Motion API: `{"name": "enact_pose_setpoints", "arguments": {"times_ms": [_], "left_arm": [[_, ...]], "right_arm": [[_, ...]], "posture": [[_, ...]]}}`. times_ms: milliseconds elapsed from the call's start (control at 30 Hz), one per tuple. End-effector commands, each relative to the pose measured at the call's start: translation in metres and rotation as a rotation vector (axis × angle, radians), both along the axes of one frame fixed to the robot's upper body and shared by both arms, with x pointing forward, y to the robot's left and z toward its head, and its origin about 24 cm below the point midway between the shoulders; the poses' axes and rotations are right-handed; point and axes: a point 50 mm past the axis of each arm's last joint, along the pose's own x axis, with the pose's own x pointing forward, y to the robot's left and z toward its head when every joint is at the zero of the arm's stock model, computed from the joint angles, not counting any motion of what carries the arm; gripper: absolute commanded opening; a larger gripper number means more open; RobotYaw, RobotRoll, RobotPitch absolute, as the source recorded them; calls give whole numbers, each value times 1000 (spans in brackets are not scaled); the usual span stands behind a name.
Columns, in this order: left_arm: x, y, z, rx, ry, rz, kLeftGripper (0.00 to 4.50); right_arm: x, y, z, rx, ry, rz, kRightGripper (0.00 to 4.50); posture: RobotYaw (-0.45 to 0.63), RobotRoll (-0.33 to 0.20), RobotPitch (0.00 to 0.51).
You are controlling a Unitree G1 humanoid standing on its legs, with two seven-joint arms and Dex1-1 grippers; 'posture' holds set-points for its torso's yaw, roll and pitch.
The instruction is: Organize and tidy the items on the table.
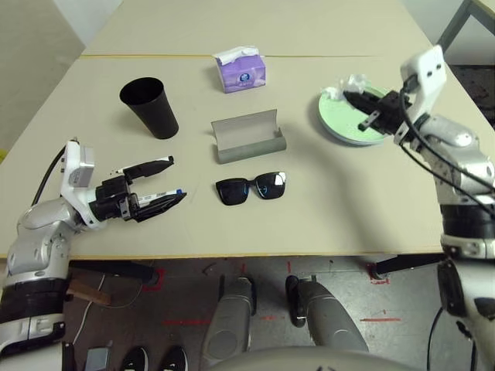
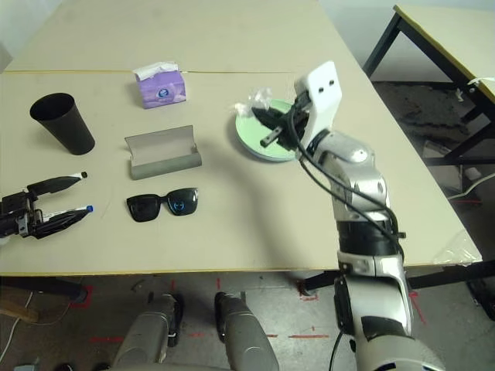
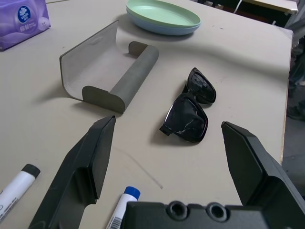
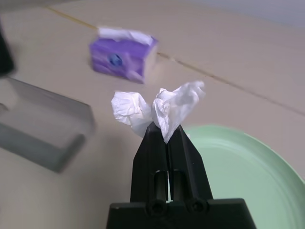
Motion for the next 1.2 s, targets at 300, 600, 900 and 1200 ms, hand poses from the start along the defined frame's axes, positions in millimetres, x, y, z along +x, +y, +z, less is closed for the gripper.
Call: {"name": "enact_pose_setpoints", "arguments": {"times_ms": [300,600,900,1200], "left_arm": [[-10,6,-3,1,4,45,4500],[-6,4,-4,-5,7,42,4500],[0,12,-3,9,15,34,4500],[12,12,-4,16,14,15,4500]], "right_arm": [[23,-25,-29,-136,48,-133,1425],[7,-40,-2,-148,6,-122,4449],[-59,-37,46,-48,149,-44,4449],[-93,57,55,-187,358,209,4449]], "posture": [[109,0,209],[83,0,208],[13,0,206],[-34,0,209]]}}
